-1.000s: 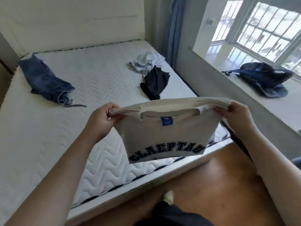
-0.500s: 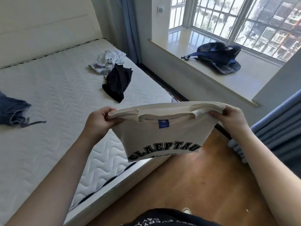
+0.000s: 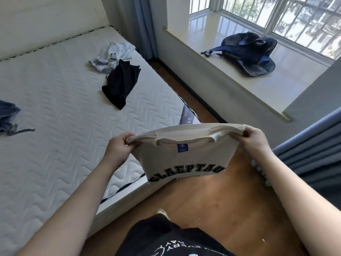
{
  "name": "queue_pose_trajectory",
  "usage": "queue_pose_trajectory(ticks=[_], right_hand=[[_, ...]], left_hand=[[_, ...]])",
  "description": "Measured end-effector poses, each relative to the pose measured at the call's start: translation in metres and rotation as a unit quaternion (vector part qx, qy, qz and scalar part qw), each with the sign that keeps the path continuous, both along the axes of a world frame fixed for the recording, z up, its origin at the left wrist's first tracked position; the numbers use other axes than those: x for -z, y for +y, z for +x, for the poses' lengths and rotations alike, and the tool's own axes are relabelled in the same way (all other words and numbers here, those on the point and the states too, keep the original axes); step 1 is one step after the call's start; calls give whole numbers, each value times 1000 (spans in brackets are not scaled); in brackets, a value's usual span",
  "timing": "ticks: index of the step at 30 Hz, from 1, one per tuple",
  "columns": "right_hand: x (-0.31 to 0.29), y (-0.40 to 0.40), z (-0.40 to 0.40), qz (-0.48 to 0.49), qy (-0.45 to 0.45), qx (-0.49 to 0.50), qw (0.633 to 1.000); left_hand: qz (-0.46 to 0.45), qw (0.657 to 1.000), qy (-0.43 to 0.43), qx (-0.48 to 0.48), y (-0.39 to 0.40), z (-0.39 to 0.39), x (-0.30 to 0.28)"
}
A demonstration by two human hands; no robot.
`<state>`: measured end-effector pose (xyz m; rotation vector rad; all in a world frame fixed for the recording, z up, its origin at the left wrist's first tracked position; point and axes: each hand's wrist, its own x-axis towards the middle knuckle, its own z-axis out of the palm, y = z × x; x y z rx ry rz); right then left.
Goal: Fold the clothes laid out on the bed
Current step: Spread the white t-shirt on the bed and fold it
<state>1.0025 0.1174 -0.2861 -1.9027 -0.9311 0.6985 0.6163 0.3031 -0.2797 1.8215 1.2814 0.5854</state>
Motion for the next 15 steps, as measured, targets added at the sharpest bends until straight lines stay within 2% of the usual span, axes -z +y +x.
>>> queue_pose_trajectory(ticks=[15], right_hand=[[63, 136, 50, -100, 8, -39, 994]], left_hand=[[-118, 991, 19, -57, 72, 40, 85]])
